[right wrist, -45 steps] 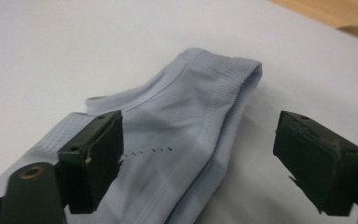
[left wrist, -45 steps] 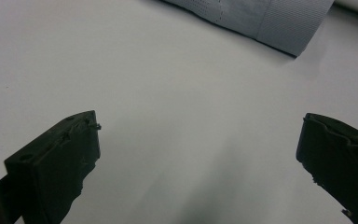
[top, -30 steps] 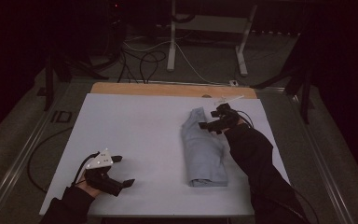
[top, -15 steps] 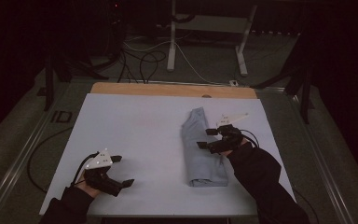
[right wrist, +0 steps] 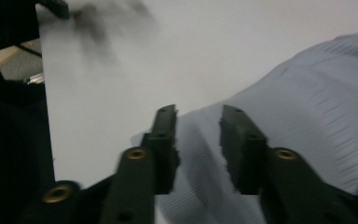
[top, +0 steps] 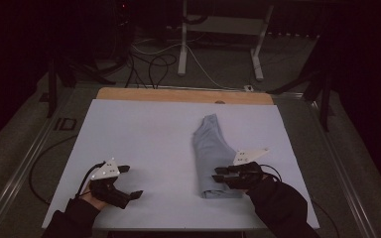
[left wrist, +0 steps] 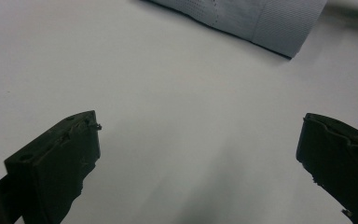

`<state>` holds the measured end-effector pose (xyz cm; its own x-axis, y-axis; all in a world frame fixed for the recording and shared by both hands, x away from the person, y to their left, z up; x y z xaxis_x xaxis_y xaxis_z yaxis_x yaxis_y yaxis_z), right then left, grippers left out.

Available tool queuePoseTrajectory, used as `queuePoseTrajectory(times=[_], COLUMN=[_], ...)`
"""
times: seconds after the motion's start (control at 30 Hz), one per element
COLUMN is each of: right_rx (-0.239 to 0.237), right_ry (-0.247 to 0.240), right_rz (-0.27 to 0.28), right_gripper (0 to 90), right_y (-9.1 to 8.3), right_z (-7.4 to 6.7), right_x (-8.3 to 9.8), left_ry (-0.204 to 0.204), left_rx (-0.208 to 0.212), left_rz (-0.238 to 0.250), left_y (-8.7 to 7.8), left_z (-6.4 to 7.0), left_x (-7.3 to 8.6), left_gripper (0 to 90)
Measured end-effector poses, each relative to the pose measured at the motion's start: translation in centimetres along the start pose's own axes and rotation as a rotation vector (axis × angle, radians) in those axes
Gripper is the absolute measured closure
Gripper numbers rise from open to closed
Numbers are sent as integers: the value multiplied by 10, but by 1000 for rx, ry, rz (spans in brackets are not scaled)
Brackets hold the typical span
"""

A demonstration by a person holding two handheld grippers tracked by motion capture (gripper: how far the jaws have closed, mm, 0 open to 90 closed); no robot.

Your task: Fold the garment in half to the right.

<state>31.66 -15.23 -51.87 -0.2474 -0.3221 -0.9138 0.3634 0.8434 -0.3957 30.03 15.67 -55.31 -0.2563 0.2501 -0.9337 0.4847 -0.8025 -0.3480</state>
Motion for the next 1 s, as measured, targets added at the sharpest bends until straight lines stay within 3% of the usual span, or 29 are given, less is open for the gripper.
queuePoseTrajectory(times=[0.07, 0.17, 0.4, 0.5, 0.6, 0.7, 0.83, 1.0], right_rx=[12, 29, -1, -21, -18, -23, -28, -32], right_ry=[-32, -38, -14, 25, 15, 23, -11, -19], right_rz=[-15, -42, -135, -136, -158, -153, -154, -152], right_gripper=[813, 898, 900, 900, 900, 900, 900, 900], right_y=[2, 9, 28, 28, 25, 22, 17, 11], right_z=[3, 12, 18, 21, 20, 17, 10, 3], right_x=[4, 11, 44, 52, 57, 62, 65, 69], left_ry=[-2, 1, -3, -1, -3, 4, 1, 5], left_rx=[0, 2, -6, -4, -4, -1, -4, -2], left_rz=[-2, -3, 3, 1, 1, 1, 7, 9], left_y=[1, 1, -2, -2, -2, -2, -3, -4], left_z=[0, 0, -1, 0, -1, 0, 1, 1], left_x=[0, 1, 1, 1, 1, 1, 0, -1], left_gripper=[8, 7, 7, 7, 8, 7, 7, 7])
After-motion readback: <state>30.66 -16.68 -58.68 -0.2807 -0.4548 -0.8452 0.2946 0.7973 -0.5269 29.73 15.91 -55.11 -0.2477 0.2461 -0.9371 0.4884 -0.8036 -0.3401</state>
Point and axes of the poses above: each handheld gripper's, and its own axes: y roughly forward along the jaws, x roughly out of its underside, z roughly to its right, the point moved 8 cm from there along y, roughly forward along the jaws, and after that the axes turned 14 degrees about z, right-handed, at the moved point
